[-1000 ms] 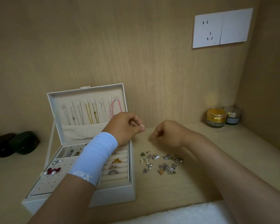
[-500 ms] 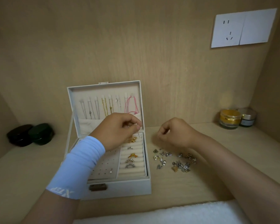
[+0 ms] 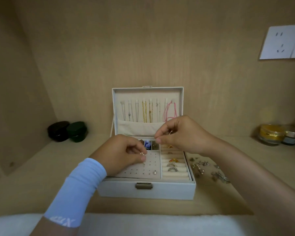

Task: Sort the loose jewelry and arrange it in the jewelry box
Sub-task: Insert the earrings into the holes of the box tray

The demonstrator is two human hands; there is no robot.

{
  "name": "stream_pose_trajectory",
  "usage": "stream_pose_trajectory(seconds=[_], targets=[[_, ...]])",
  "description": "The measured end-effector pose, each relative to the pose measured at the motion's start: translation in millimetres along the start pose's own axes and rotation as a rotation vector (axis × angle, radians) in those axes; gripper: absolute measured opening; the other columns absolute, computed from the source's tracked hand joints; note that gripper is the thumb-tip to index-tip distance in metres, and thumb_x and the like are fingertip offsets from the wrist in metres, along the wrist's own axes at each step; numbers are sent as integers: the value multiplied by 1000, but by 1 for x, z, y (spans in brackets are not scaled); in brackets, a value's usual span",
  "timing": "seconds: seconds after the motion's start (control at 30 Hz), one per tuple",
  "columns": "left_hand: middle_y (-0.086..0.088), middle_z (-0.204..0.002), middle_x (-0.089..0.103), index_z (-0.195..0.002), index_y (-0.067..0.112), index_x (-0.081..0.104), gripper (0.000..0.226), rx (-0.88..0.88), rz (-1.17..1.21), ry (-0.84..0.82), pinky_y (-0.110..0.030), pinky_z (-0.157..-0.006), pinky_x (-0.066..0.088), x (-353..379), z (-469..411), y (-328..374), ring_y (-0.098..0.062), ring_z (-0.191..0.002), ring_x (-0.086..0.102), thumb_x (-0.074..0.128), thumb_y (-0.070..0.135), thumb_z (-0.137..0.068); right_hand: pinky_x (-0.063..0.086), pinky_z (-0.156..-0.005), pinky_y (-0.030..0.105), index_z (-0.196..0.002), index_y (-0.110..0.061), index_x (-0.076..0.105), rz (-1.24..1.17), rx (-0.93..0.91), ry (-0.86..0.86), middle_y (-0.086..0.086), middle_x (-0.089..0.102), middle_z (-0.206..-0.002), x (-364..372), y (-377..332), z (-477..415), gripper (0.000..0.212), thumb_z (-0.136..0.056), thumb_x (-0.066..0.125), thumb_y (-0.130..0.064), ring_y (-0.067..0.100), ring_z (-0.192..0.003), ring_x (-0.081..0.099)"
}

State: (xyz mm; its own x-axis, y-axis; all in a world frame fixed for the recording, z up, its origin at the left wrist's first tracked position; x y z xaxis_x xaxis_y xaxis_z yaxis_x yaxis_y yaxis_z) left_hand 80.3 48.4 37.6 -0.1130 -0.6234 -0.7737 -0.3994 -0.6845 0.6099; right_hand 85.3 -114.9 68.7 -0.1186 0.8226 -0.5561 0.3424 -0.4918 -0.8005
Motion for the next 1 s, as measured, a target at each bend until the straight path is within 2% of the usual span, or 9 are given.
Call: stream_pose_trajectory(seconds=[0.13, 0.27, 0.4, 0.47, 0.6, 0.73, 0.8, 0.87, 1.0], targets=[[18, -88, 69, -88, 40, 76, 13, 34, -73, -11, -16, -79, 48, 5, 0, -10, 0, -82, 61, 81, 34, -78, 43, -45, 16, -86, -9, 78, -1, 31, -69, -9, 67, -57, 26, -7, -10, 2, -85, 78, -8, 6, -44, 54], [19, -87, 67, -95, 39, 75, 16, 52, -70, -10, -11, -75, 44, 6, 1, -15, 1, -80, 57, 79, 38, -79, 42, -43, 16, -84, -10, 79, 42, 33, -83, -4, 70, -62, 41, -14, -19, 4, -84, 78, -6, 6, -43, 53], [19, -82, 68, -89, 39, 73, 7, 42, 62, 114, -8, -70, 43, -13, 7, -22, -1, -80, 59, 74, 34, -83, 43, -42, 19, -83, -15, 79, 88, 29, -93, 3, 74, -71, 48, -19, -27, 7, -82, 80, -8, 8, -44, 53], [16, -82, 69, -89, 36, 72, 9, 40, 158, 214, -12, -71, 48, -28, 11, -26, -5, -80, 61, 72, 28, -85, 45, -42, 22, -88, -14, 78, 72, 25, -93, 9, 74, -76, 49, -23, -30, 10, -80, 82, -10, 11, -46, 55], [9, -83, 75, -86, 27, 76, 13, 41, 337, 276, -31, -80, 57, -44, 19, -33, -20, -85, 68, 68, 19, -90, 43, -49, 9, -98, -17, 75, 257, -78, -60, -2, 75, -79, 51, -40, -32, 22, -79, 84, -11, -6, -50, 59], [3, -78, 76, -83, 19, 78, 11, 26, 452, 240, -20, -68, 53, -43, 22, -34, -7, -70, 68, 72, 10, -85, 42, -60, 5, -103, -25, 75, 433, -228, -53, -11, 73, -79, 67, -58, -30, 26, -79, 85, -20, -14, -61, 58], [1, -76, 76, -83, 16, 77, 12, 6, 499, 230, -15, -63, 51, -43, 24, -37, -4, -64, 66, 72, 6, -85, 40, -59, 5, -105, -25, 76, 490, -295, -56, -12, 73, -79, 74, -65, -28, 26, -81, 84, -21, -16, -62, 56], [0, -75, 76, -84, 14, 77, 12, -1, 514, 226, -15, -62, 51, -46, 27, -39, -3, -59, 63, 69, 4, -87, 40, -58, 7, -102, -25, 77, 455, -341, -34, -12, 73, -80, 76, -70, -25, 22, -81, 83, -21, -15, -61, 57], [1, -75, 74, -82, 17, 75, 16, 10, 499, 250, -16, -66, 51, -56, 31, -44, -5, -61, 58, 65, 10, -91, 43, -56, 11, -92, -26, 81, 156, -305, 56, -11, 74, -78, 74, -65, -25, 15, -80, 84, -18, -1, -53, 57]])
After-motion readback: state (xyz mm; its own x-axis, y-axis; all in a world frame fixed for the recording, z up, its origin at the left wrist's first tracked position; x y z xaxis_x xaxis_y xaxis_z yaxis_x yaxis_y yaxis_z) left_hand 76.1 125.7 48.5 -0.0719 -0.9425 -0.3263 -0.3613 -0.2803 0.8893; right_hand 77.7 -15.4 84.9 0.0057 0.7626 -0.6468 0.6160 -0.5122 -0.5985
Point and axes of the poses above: each hand's wrist, its own z-axis away from the middle knuckle, its own x-axis out of the palm, y = z × x, the point moved 9 cm from there along -z, towards the middle knuckle
